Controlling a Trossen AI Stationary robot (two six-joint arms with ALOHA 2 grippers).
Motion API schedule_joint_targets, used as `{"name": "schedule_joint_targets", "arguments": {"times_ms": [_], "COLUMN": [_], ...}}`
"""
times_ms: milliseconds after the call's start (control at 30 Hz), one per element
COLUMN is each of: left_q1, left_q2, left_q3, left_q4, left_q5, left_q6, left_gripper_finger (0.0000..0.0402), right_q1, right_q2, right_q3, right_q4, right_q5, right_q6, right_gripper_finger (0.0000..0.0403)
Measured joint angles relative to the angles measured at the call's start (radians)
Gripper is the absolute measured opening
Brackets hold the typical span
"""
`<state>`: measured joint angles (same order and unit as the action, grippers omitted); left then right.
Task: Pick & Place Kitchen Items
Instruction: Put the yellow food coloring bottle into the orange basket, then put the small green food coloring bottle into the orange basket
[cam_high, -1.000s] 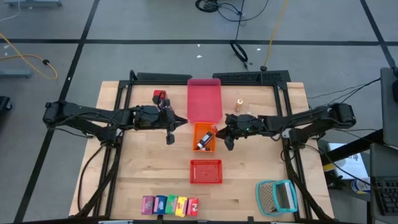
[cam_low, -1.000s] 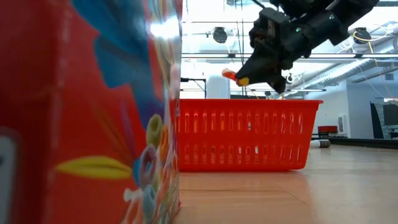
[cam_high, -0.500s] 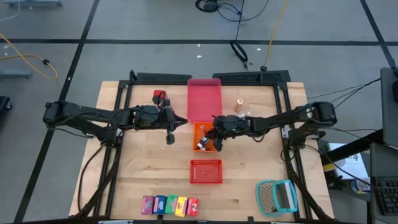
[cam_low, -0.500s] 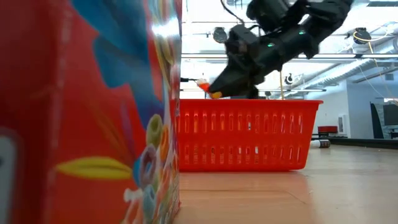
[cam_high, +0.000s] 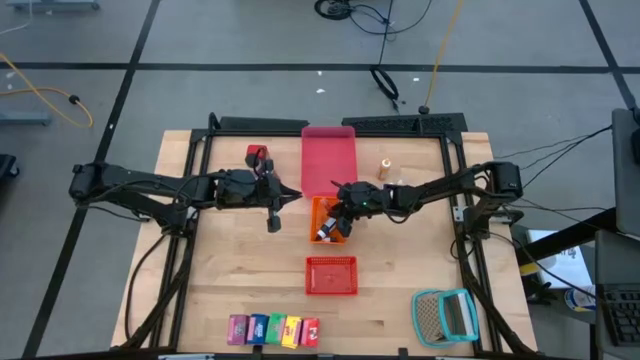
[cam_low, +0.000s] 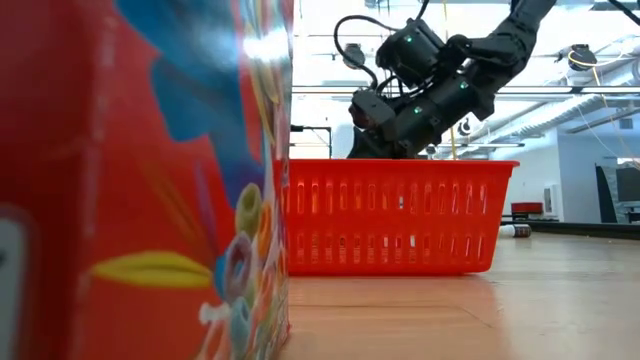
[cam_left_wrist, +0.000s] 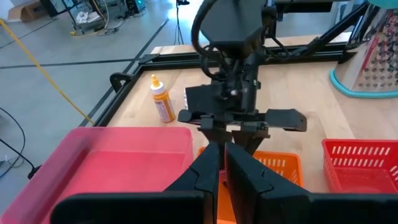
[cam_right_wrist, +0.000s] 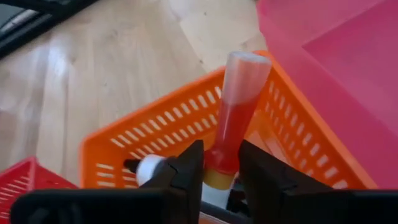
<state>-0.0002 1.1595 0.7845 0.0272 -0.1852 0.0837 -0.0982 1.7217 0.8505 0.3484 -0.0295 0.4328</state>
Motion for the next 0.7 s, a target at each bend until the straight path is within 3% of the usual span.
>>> {"name": "schedule_joint_targets", "arguments": {"times_ms": [267,433,700], "left_q1": [0.000,0.000,-0.001], "left_q2": [0.000,0.000,0.000], "left_q3": [0.000,0.000,0.000], "left_q4": [0.000,-0.001,-0.002], "left_q5": [0.000,0.000,0.000], "left_q6": [0.000,-0.001,-0.003], "left_gripper_finger": [0.0031,0.0031,0.0031], "right_q1": [-0.001,-0.001,0.000], "right_q2": [0.005,-0.059,-0.251], "right_q3": [0.000,-0.001,-0.001], "right_q4": [0.030,0.000,-0.297], "right_q5": [-0.001,0.001,0.127], "right_q6": [-0.011,-0.087,-0.142], "right_gripper_finger": [0.0149,0.0166,0.0158]}}
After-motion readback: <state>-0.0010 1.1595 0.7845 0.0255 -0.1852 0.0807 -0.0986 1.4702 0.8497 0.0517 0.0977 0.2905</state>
